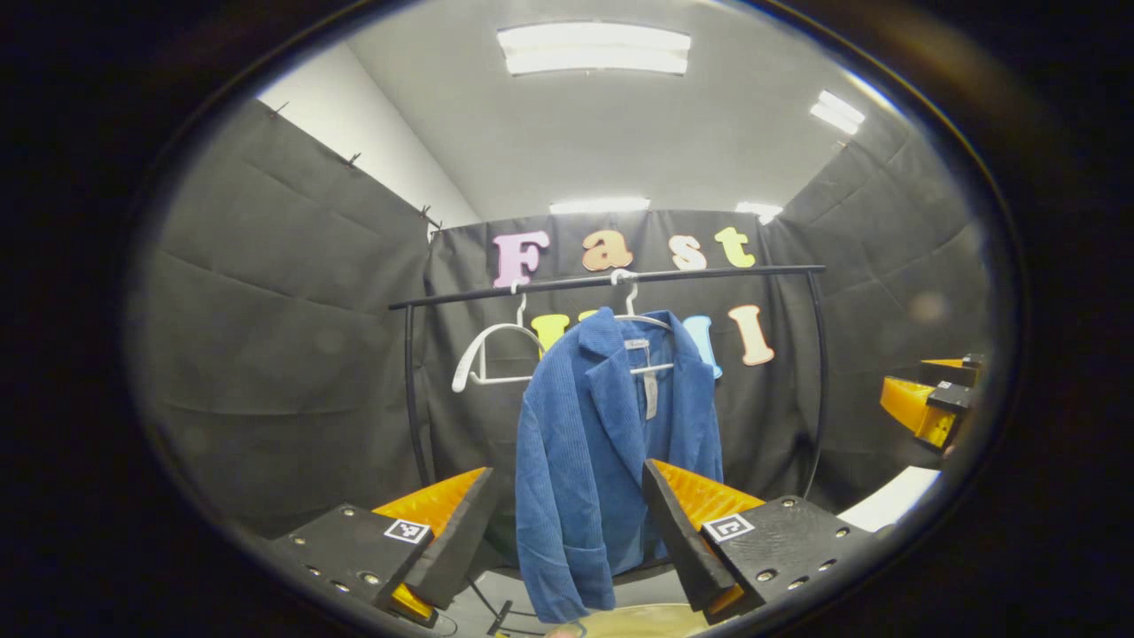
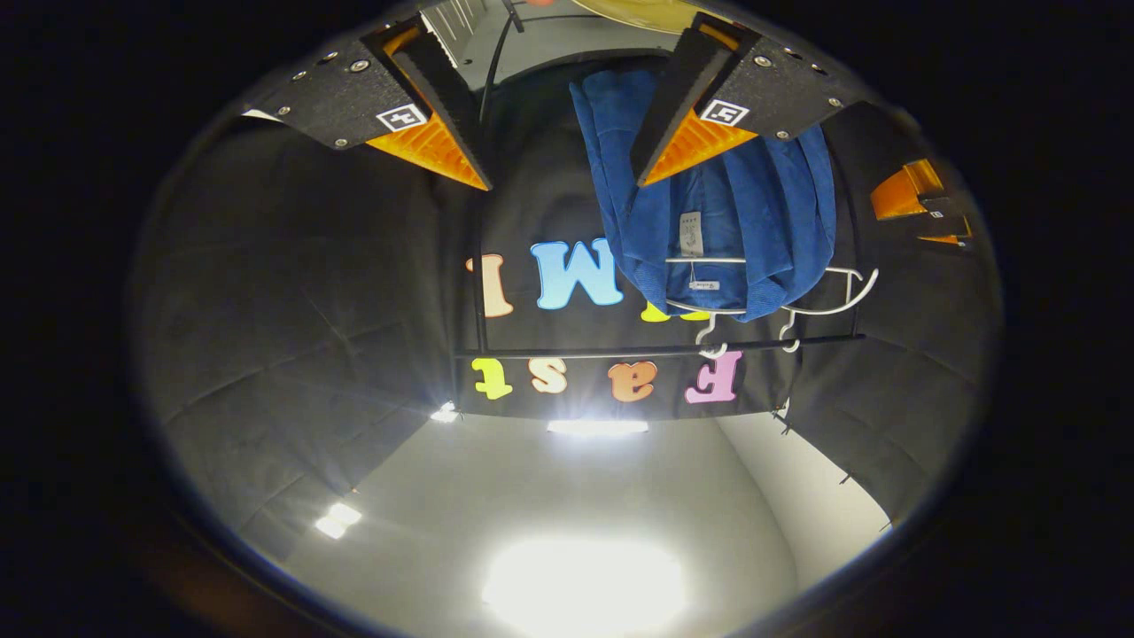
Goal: Grasp the clothes on the hanger with both hands and then place them into the laundry hamper below.
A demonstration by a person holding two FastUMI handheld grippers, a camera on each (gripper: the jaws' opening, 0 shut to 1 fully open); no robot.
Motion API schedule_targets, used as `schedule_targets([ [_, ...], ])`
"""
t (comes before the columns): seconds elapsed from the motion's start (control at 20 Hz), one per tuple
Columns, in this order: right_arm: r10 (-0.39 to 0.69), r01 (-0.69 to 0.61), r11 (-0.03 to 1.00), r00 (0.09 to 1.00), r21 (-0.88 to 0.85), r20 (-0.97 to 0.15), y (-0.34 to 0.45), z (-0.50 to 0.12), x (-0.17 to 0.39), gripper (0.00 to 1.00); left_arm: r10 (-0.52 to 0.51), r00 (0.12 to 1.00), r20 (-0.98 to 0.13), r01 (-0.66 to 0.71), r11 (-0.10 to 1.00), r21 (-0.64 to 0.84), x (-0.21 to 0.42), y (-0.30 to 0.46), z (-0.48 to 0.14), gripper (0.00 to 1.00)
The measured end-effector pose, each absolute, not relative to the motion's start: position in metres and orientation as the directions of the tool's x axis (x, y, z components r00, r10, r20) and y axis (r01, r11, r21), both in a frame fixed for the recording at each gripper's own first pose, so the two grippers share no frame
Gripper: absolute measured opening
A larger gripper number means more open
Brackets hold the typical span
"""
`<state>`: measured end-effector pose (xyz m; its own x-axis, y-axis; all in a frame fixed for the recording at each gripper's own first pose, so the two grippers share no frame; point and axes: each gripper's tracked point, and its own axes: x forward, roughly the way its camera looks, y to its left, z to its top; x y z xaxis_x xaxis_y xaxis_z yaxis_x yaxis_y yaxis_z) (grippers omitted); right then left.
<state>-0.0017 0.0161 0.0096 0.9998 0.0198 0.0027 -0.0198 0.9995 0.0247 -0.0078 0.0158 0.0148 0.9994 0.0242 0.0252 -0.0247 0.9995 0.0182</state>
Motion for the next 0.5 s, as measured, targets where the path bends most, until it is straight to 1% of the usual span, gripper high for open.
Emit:
schedule_targets([
  [0.2,0.047,-0.047,0.999,0.999,0.017,0.026,0.022,0.023,0.011,0.95,0.031,0.999,0.012,-0.031,0.999,0.008,0.003,0.011,0.019,0.95],
  [0.5,0.097,-0.100,0.994,0.993,0.038,0.063,0.030,0.040,0.048,0.95,0.055,0.998,0.016,-0.055,0.998,0.016,0.035,0.001,0.029,0.95],
])
